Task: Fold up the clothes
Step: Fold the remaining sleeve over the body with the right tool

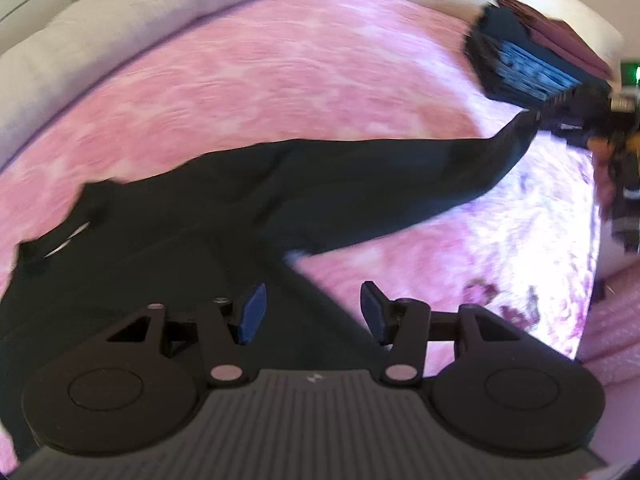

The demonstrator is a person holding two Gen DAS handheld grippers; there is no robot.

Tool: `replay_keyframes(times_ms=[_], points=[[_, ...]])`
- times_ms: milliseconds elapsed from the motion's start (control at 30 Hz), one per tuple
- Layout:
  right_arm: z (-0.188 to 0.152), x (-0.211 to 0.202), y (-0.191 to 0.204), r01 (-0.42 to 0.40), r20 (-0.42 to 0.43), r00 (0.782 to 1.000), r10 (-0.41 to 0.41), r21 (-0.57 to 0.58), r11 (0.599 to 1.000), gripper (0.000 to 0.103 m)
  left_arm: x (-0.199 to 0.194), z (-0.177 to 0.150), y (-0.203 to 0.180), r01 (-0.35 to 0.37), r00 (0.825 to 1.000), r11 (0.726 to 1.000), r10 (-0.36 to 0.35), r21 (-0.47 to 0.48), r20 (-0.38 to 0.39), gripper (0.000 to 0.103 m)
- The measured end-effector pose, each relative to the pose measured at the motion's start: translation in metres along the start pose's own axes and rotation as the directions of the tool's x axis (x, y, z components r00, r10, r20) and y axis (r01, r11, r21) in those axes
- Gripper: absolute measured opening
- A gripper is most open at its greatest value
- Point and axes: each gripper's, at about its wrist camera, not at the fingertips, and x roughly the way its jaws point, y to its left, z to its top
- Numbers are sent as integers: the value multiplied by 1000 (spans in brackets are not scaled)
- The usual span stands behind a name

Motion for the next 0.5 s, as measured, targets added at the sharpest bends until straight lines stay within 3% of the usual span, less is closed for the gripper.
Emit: replay_keyframes(times_ms=[100,200,267,367,467,500], points=[[-2,-7,77,-87,38,995,95,-169,982,9,-24,-21,30,-53,998,996,54,-70,20,48],[-36,-26,175,-221,54,964,259,-371,902,9,-52,-52,69,-104,993,982,110,-160,32,50],[-73,-44,247,-314,35,923,384,-511,801,9,-71,-76,98,-132,989,967,143,-219,34,50],[-166,-68,336,-442,-79,845,528,-659,609,9,-99,-116,144,-185,979,937,201,-295,24,51],[-275,-69,396,-577,-291,769,570,-700,421,13,-118,-157,184,-220,971,905,237,-365,4,51],[-312,-63,408,-604,-366,752,548,-715,352,21,-124,-171,198,-228,969,894,245,-385,-5,51]])
